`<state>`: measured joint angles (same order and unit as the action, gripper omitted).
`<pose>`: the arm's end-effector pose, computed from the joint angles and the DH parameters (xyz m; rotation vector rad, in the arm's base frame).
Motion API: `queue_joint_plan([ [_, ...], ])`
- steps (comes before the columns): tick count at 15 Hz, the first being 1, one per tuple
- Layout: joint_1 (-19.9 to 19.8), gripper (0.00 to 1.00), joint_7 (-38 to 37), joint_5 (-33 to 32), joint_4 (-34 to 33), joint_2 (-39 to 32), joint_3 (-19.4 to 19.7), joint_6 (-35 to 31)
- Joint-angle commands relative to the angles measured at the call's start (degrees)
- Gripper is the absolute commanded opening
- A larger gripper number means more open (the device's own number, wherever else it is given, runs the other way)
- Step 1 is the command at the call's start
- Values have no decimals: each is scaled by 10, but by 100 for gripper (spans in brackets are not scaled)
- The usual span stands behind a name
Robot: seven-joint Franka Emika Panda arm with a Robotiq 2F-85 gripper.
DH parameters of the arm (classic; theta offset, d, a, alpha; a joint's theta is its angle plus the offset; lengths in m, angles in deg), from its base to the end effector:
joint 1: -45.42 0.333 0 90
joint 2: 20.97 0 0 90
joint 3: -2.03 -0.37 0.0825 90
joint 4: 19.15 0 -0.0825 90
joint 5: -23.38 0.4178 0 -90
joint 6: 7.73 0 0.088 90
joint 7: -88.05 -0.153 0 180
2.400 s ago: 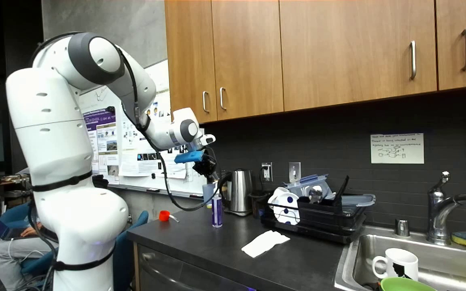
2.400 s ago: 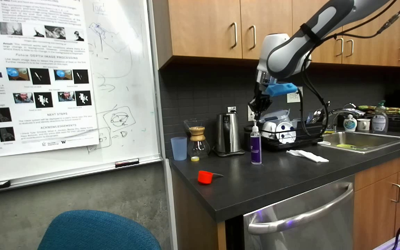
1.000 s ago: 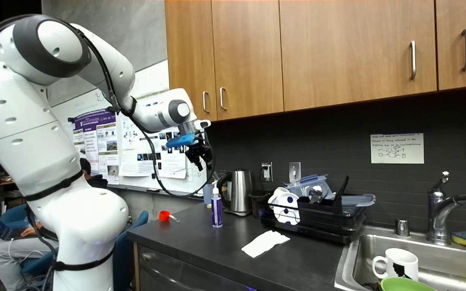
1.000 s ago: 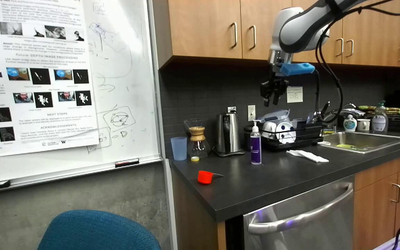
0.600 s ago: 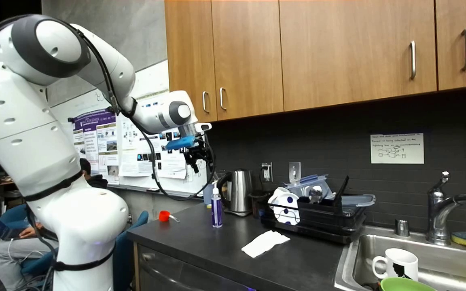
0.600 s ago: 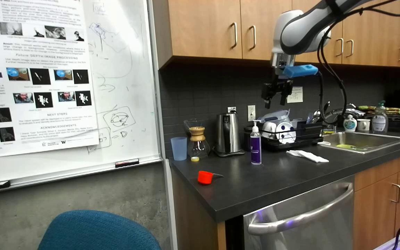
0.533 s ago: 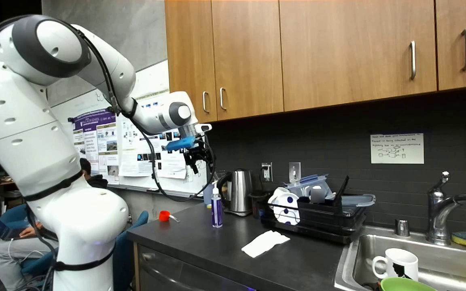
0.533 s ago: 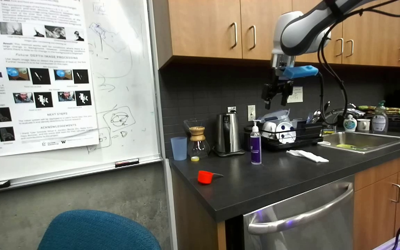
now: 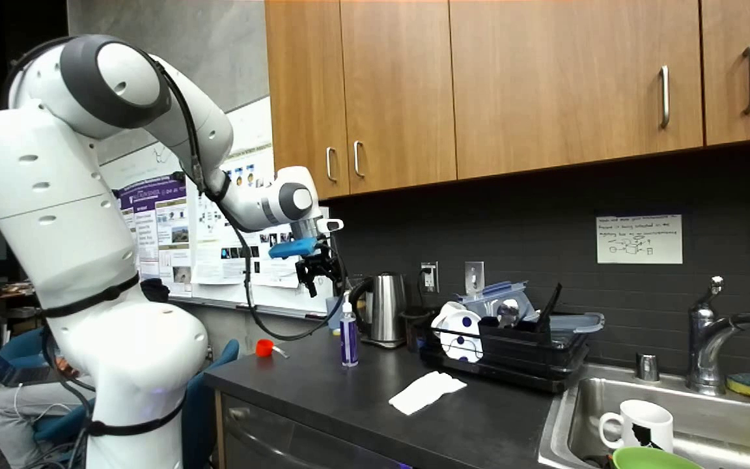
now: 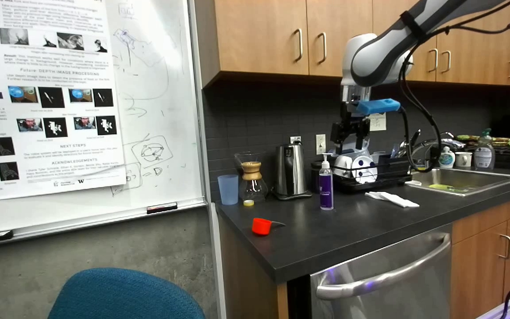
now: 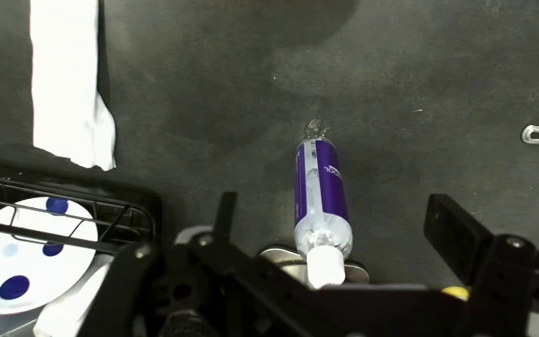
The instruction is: Press the bottle downwards and then move it forward to the left
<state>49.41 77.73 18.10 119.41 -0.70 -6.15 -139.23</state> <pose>0.4673 0.0973 0.4532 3.0368 0.1253 0.3750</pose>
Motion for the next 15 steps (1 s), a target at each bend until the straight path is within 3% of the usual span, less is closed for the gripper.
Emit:
queue_joint_plan([
  [1,8,100,7,11,-21,-43,-2,-19],
  [15,12,100,-1,-30,-137,-162,-4,-31],
])
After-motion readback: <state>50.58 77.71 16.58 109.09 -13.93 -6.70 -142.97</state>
